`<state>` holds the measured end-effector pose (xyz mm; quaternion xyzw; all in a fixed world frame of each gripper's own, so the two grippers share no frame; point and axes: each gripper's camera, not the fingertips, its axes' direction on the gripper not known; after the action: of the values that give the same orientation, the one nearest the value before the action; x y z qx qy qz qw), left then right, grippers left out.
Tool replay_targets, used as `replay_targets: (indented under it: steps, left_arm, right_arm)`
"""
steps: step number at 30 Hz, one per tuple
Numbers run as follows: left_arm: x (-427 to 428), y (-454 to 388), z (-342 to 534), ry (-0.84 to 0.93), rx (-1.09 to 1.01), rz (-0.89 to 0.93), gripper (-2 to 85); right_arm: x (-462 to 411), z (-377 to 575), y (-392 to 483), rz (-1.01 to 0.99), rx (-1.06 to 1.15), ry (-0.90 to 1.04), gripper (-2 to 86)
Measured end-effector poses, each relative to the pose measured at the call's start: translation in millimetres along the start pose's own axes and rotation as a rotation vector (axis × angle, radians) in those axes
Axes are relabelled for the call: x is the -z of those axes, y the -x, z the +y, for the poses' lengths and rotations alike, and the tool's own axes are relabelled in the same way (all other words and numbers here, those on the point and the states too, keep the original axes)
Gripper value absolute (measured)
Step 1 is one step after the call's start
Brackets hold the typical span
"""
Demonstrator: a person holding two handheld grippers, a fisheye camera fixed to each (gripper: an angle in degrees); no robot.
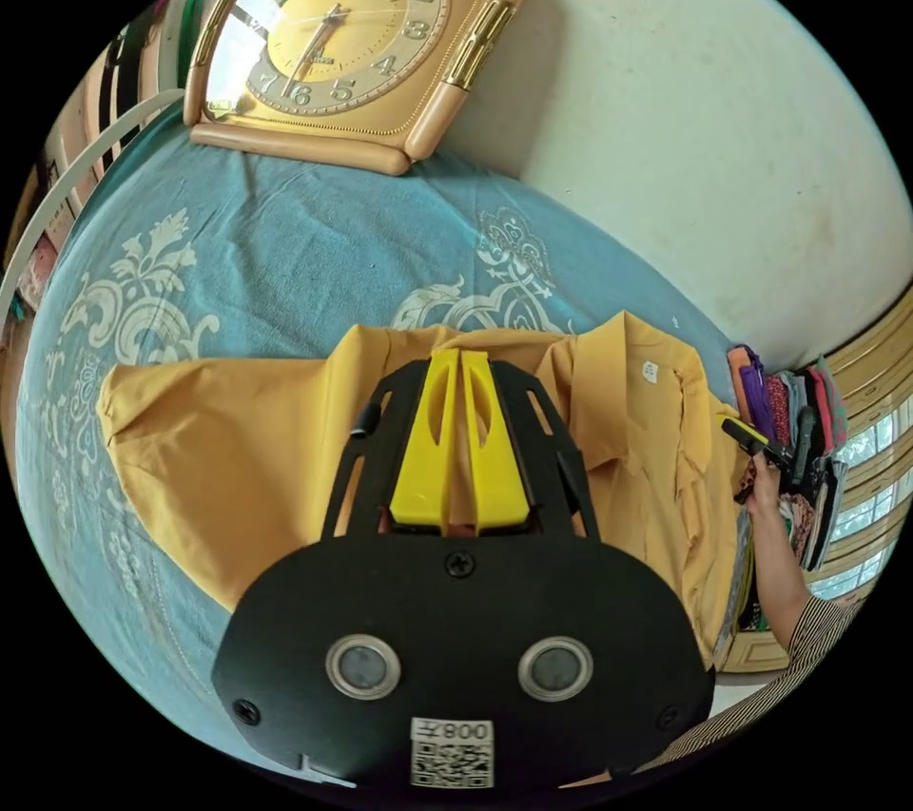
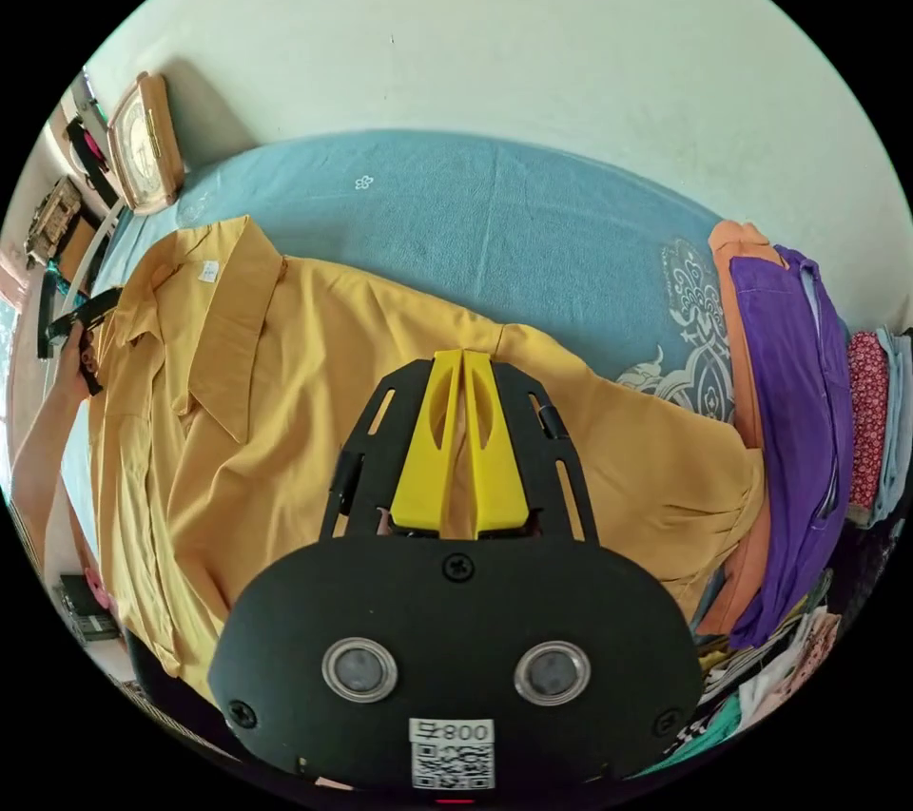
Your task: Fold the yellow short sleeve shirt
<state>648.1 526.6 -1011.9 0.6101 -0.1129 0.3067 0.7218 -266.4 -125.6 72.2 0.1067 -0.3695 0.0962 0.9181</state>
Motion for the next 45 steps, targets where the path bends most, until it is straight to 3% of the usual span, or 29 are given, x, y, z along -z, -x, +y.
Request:
replay_targets:
  steps: [4, 7, 11, 14, 20, 24, 32, 41, 45]
  left_arm:
    - [22, 11, 16, -0.001, -0.03, -0.032, 0.4]
    - [22, 32, 20, 0.08, 0.017, -0.185, 0.3]
    - [40, 63, 21, 0.022, 0.153, -0.136, 0.4]
    - [53, 65, 25, 0.014, 0.145, -0.182, 0.6]
    - [113, 58, 69, -0.092, 0.07, -0.067, 2.0]
    - [150, 86, 119, -0.122, 0.163, -0.064, 5.3]
    - [135, 146, 145, -0.013, 0.405, 0.142, 3.2]
    - [174, 152, 155, -0.017, 0.407, -0.058, 1.0]
    - [188, 154, 169, -0.085, 0.41, 0.017, 2.1]
  right_arm:
    - [-9, 16, 16, 0.096, 0.036, -0.059, 0.3]
    - [-16, 21, 15, 0.103, 0.02, -0.062, 0.3]
    - [-25, 22, -3, 0.03, 0.003, -0.034, 0.2]
    - [-33, 25, -13, 0.076, -0.029, -0.033, 0.2]
    - [-28, 48, -34, -0.04, -0.081, -0.108, 0.2]
    - [-5, 100, -54, -0.12, -0.097, -0.181, 0.2]
    - [-51, 198, -106, -0.109, -0.202, -0.042, 0.2]
    - [-107, 222, -121, -0.112, -0.272, -0.025, 0.1]
    - [-124, 244, -121, -0.138, -0.335, -0.053, 0.1]
